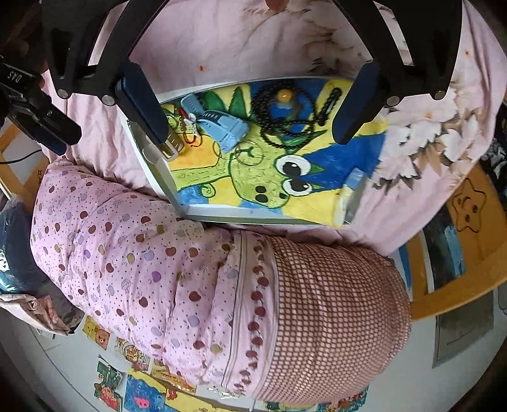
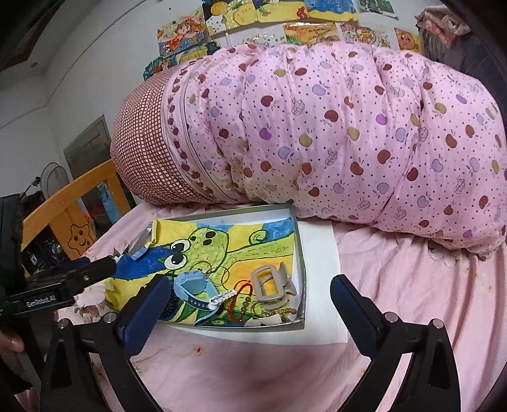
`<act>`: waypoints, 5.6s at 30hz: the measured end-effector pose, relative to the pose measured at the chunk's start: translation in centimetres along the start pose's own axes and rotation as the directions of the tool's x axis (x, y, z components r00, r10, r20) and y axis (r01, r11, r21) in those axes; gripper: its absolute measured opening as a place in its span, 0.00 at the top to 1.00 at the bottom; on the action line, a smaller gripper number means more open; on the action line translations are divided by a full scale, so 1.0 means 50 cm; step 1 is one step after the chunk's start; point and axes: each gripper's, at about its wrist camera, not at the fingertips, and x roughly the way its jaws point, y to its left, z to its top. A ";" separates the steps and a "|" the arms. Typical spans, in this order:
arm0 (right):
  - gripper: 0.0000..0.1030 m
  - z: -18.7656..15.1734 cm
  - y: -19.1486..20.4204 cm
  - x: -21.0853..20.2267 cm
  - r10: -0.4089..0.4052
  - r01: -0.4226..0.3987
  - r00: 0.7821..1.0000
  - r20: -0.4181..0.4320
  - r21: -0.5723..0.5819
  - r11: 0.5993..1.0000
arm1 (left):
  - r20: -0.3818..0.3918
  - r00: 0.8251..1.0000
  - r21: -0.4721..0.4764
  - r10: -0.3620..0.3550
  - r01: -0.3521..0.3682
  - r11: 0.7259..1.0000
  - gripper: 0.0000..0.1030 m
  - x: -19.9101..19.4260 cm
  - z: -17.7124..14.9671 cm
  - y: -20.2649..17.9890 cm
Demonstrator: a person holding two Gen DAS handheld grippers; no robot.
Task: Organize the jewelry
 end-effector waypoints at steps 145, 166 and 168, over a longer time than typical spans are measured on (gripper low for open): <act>0.00 -0.296 0.108 -0.268 -0.041 0.041 0.999 -0.010 0.029 0.999 | 0.042 0.990 0.113 0.134 -0.138 0.984 0.02 -0.309 -0.366 -0.041; 0.00 -0.298 0.108 -0.267 -0.041 0.041 0.999 -0.012 0.031 0.999 | 0.040 0.990 0.111 0.136 -0.140 0.984 0.02 -0.310 -0.368 -0.047; 0.00 -0.298 0.108 -0.267 -0.040 0.041 0.999 -0.012 0.030 0.999 | 0.040 0.990 0.112 0.136 -0.140 0.984 0.02 -0.311 -0.370 -0.051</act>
